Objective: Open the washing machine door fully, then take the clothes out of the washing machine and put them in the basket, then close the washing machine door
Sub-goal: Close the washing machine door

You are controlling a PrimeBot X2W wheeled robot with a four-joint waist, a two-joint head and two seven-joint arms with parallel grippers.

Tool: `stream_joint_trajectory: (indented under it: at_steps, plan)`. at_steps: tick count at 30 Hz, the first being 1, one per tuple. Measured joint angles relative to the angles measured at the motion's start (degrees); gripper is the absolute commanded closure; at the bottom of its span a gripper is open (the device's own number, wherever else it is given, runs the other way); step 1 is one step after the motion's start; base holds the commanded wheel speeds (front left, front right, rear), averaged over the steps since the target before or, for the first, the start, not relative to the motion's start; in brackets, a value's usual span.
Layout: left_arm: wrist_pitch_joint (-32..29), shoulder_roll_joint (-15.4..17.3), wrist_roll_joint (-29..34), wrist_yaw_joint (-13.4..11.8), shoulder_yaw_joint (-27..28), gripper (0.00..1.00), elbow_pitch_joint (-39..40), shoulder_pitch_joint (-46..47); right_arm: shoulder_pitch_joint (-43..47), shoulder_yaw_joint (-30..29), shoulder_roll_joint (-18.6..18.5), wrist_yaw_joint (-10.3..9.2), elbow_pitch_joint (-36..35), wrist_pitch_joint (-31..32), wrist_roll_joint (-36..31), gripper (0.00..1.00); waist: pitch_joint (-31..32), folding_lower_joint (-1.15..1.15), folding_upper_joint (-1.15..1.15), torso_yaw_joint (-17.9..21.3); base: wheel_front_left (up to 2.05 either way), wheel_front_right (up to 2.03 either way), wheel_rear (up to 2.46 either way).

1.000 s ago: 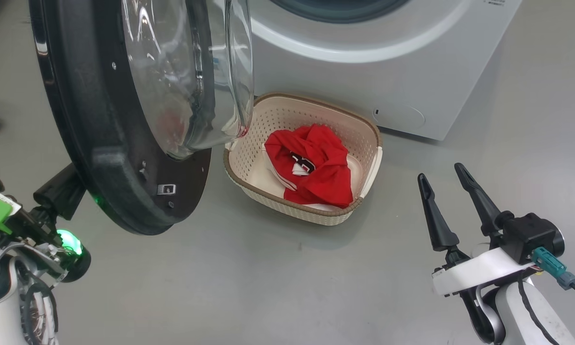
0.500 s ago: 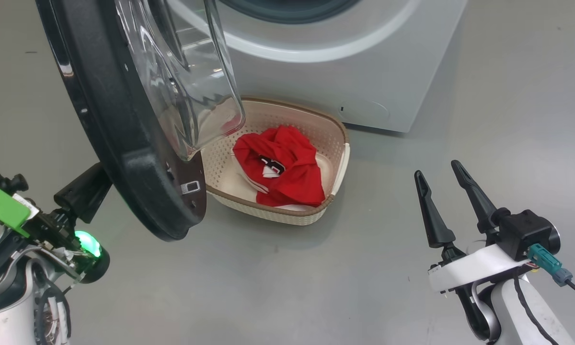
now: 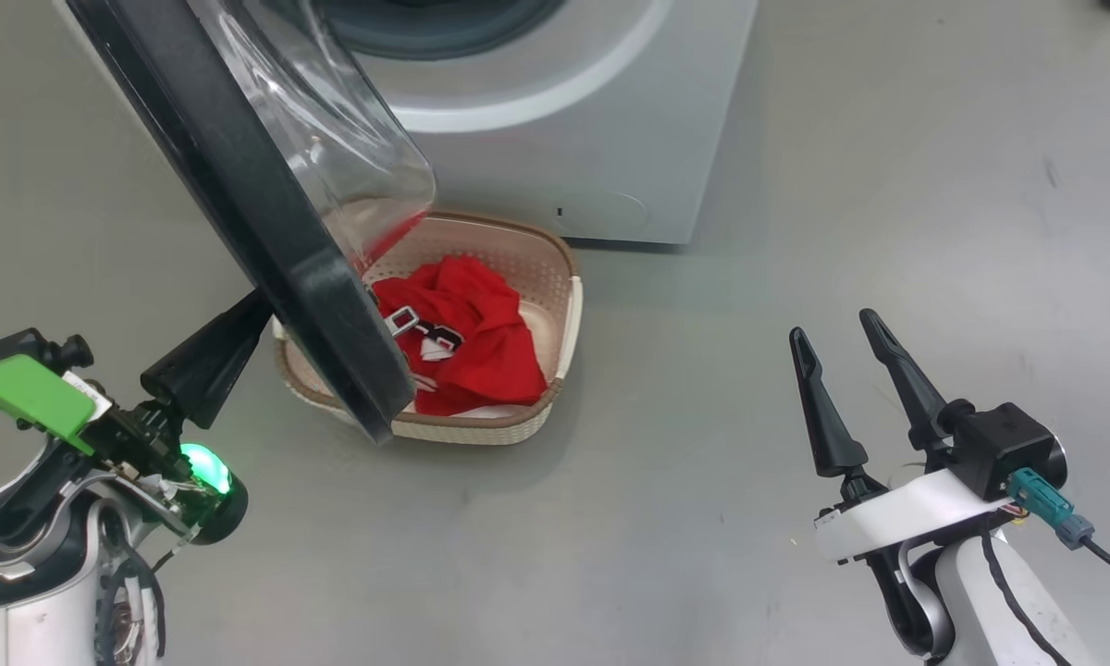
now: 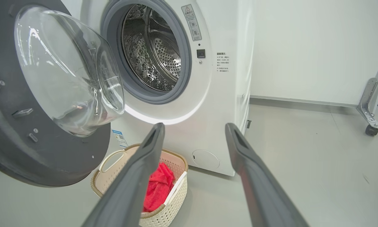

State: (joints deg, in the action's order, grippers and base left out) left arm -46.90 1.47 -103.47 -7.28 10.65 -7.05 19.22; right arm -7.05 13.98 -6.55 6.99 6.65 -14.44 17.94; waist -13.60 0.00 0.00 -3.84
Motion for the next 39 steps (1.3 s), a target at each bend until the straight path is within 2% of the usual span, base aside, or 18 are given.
stream_joint_trajectory:
  at_steps: [8, 22, 39]
  plan:
    - [3.94, 0.01, -0.09, 0.00, -1.77, 1.00, -1.35, -0.16, -0.02, 0.43, 0.90, 0.00, 0.56, 0.00, 0.22, 0.00, 0.08, 0.00, 0.00, 5.57, 0.00, 0.00, 0.00]
    - [12.47, 0.03, -2.43, 0.00, -0.47, 1.00, -1.93, 0.47, -0.06, 0.53, 1.51, 0.00, 1.08, 0.00, 0.69, 0.00, -0.14, 0.00, 0.00, 15.22, 0.00, 0.00, 0.00]
    - [22.40, 0.04, -2.81, -0.01, -0.23, 1.00, -2.87, 5.89, -0.71, -0.53, 2.77, 0.00, 1.07, 0.00, 1.52, 0.00, -1.65, 0.00, 0.00, 24.15, 0.00, 0.00, 0.00]
